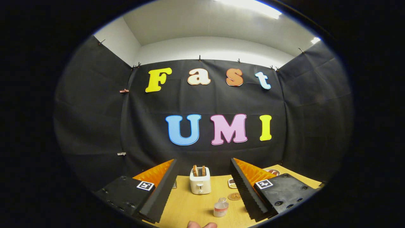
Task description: Take the bottle from table, then pour the juice into the cup, finally place the bottle on the coaster
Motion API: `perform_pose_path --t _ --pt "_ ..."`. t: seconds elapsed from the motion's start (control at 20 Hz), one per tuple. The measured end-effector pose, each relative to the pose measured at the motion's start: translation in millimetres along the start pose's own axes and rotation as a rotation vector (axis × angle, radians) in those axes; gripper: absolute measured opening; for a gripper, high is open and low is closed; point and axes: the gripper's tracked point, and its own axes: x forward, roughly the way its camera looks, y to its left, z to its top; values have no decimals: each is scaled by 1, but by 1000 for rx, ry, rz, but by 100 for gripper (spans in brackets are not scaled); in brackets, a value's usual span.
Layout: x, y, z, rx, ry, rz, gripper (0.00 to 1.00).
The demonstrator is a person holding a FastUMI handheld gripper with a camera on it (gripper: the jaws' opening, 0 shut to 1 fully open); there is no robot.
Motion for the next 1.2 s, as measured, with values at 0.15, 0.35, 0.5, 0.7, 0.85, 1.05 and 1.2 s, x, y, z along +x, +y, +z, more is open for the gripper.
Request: perform_pose_path --t 0.15,0.35,0.5,0.7,0.85,1.05,1.2 --pt "-3 -2 -22 -5 3 -12 100" --pt "4 -21 -67 -48 -34 -49 99" --pt "13 -37 -119 -55 6 -72 98" --pt "26 -61 -184 -57 65 -126 98" --pt "35 -66 -234 -49 119 -143 98" --pt "51 -74 -280 -55 142 -162 98" --pt "63 -79 -303 -32 140 -172 98"
